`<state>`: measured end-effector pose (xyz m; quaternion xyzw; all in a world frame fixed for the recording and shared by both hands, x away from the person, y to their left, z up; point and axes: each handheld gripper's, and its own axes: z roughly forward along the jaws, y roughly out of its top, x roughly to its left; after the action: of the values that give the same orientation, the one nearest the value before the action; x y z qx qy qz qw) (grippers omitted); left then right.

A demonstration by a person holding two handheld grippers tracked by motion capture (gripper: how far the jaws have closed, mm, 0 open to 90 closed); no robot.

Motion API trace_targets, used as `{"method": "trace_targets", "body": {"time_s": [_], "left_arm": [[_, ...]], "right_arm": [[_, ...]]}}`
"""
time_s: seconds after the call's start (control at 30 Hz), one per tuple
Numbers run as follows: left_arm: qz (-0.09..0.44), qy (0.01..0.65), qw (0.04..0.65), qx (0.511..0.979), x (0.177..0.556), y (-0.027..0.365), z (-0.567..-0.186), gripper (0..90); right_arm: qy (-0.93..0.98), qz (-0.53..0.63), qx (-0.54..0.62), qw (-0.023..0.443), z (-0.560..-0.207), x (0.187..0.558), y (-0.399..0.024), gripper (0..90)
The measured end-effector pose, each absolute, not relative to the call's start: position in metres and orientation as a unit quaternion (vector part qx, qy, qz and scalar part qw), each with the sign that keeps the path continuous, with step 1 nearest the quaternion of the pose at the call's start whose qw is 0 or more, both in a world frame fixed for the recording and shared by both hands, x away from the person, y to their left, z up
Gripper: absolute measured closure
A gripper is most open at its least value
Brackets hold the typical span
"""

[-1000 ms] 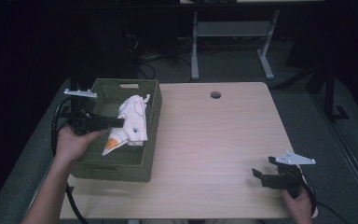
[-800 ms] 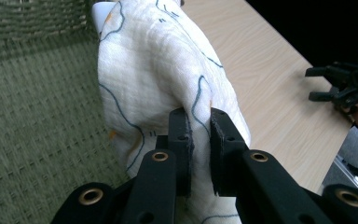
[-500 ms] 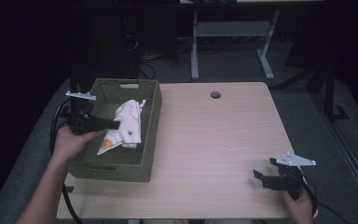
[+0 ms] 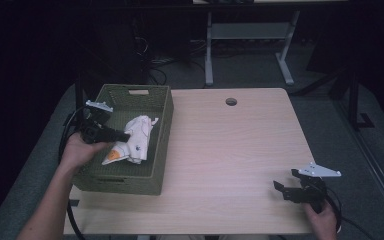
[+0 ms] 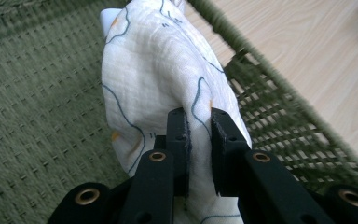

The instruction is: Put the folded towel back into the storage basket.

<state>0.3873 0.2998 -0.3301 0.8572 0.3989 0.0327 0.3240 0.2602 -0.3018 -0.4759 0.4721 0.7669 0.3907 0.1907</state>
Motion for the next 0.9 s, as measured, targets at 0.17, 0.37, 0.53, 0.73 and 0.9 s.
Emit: {"method": "trace_targets", "body": {"time_s": [0.17,0.37,0.53,0.73,0.9], "left_arm": [[0.019,0.401,0.311,0.861,0.394,0.301,-0.344,79.9],[0.049,0.383,0.303,0.871,0.401,0.303,-0.351,78.2],[0.084,0.411,0.279,0.864,0.405,0.305,-0.357,59.0],[0.088,0.417,0.276,0.861,0.399,0.307,-0.354,55.7],[0.086,0.419,0.291,0.856,0.39,0.308,-0.351,55.7]], "right_arm": [[0.768,0.389,0.472,0.19,-0.476,0.261,-0.302,14.8],[0.768,0.389,0.472,0.19,-0.476,0.261,-0.302,14.8],[0.768,0.392,0.47,0.19,-0.476,0.261,-0.302,14.8],[0.77,0.393,0.466,0.188,-0.475,0.263,-0.301,14.8],[0.772,0.392,0.462,0.189,-0.474,0.263,-0.296,14.7]]}}
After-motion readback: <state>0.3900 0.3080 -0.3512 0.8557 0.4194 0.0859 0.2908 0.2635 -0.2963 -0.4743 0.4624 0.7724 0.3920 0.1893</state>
